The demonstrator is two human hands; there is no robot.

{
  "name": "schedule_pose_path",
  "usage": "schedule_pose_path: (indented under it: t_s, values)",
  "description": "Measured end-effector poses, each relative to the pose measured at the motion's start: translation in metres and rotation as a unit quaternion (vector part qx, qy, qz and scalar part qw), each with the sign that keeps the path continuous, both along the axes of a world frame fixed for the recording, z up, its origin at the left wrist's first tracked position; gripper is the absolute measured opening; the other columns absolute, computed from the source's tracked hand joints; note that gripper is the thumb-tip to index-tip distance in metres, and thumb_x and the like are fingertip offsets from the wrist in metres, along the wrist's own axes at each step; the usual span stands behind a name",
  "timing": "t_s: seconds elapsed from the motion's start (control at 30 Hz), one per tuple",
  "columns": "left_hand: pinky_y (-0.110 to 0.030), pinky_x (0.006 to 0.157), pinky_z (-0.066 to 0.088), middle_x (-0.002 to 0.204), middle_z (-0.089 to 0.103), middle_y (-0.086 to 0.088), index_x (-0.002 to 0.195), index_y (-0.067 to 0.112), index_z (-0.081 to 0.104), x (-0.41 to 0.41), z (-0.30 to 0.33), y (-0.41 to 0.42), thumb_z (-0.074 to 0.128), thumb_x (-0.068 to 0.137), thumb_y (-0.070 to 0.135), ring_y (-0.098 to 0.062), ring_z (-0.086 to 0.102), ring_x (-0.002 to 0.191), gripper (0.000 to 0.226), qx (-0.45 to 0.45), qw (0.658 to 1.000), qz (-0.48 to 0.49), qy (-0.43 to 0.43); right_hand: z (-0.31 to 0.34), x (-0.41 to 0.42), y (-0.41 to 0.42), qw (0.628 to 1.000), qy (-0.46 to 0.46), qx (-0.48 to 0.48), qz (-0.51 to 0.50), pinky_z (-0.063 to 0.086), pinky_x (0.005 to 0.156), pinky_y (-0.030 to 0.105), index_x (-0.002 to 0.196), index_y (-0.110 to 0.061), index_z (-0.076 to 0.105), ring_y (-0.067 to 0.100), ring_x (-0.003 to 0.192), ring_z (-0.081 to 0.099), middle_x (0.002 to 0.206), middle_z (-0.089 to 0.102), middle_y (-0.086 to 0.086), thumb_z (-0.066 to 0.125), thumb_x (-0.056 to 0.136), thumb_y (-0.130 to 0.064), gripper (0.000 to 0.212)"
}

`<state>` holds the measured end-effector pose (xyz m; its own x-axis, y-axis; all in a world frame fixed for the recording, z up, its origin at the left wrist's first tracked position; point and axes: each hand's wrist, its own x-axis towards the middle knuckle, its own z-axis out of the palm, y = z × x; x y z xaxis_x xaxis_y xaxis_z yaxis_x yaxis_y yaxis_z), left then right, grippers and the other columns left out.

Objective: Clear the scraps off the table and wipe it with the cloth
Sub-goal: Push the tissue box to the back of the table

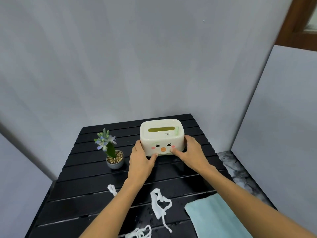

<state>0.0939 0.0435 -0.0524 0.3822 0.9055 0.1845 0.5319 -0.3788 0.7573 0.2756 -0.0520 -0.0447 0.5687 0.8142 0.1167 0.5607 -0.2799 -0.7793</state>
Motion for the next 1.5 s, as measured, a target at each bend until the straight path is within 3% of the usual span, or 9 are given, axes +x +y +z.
schedule_pose_path:
  t_s: [0.2,0.47,0.63,0.73,0.93,1.17,1.5]
  values:
    - [-0.040,0.098,0.047,0.135,0.052,-0.007,0.146,0.017,0.028,0.037,0.001,0.010,0.076,0.081,0.035,-0.025,0.052,0.122,0.083,0.016,1.000,-0.026,0.003,-0.003,0.038,0.005,0.999,-0.031,0.019,-0.013,0.053,0.092,0.036,0.130,-0.023,0.050,0.015,0.112,0.055,0.125,0.056,-0.002,0.076,0.077,-0.051,0.065]
    - [-0.041,0.087,0.052,0.131,0.056,-0.006,0.150,0.029,0.011,0.071,0.004,0.028,0.074,0.082,0.036,-0.027,0.059,0.114,0.093,0.064,0.996,-0.056,0.008,0.002,0.078,0.022,0.995,-0.093,0.025,-0.013,0.051,0.097,0.045,0.144,-0.023,0.037,0.022,0.116,0.056,0.137,0.050,0.002,0.076,0.078,-0.049,0.081]
    - [-0.051,0.083,0.055,0.121,0.059,-0.010,0.150,0.035,0.009,0.090,0.002,0.042,0.067,0.083,0.042,-0.028,0.070,0.089,0.089,0.080,0.994,-0.064,0.031,0.007,0.099,0.034,0.993,-0.115,0.013,-0.012,0.046,0.102,0.041,0.147,-0.021,0.034,0.025,0.122,0.051,0.141,0.047,0.004,0.076,0.081,-0.041,0.081]
    - [-0.051,0.080,0.056,0.120,0.060,-0.012,0.151,0.032,0.007,0.103,0.001,0.050,0.067,0.085,0.040,-0.031,0.067,0.094,0.090,0.094,0.992,-0.059,0.052,0.008,0.109,0.042,0.992,-0.123,0.006,-0.010,0.045,0.097,0.037,0.146,-0.023,0.033,0.024,0.119,0.053,0.137,0.048,0.003,0.074,0.082,-0.042,0.078]
    - [-0.048,0.076,0.055,0.113,0.062,-0.013,0.150,0.027,0.009,0.122,0.003,0.064,0.068,0.086,0.035,-0.033,0.064,0.097,0.087,0.106,0.990,-0.072,0.049,0.011,0.123,0.056,0.994,-0.111,0.009,-0.010,0.055,0.092,0.049,0.142,-0.024,0.037,0.026,0.114,0.057,0.133,0.051,0.004,0.076,0.077,-0.044,0.077]
    - [-0.052,0.076,0.056,0.103,0.065,-0.009,0.149,0.028,0.008,0.132,0.001,0.076,0.065,0.086,0.035,-0.029,0.066,0.086,0.086,0.105,0.991,-0.077,0.044,0.006,0.134,0.070,0.993,-0.113,0.010,-0.016,0.056,0.091,0.049,0.139,-0.028,0.038,0.025,0.113,0.058,0.132,0.053,0.001,0.072,0.075,-0.050,0.076]
    - [-0.046,0.077,0.055,0.112,0.062,-0.013,0.150,0.029,0.006,0.139,0.001,0.082,0.067,0.087,0.034,-0.032,0.064,0.096,0.088,0.092,0.992,-0.071,0.041,0.005,0.136,0.079,0.995,-0.098,0.019,-0.022,0.057,0.091,0.045,0.138,-0.027,0.038,0.021,0.114,0.057,0.131,0.055,-0.001,0.073,0.077,-0.043,0.073]
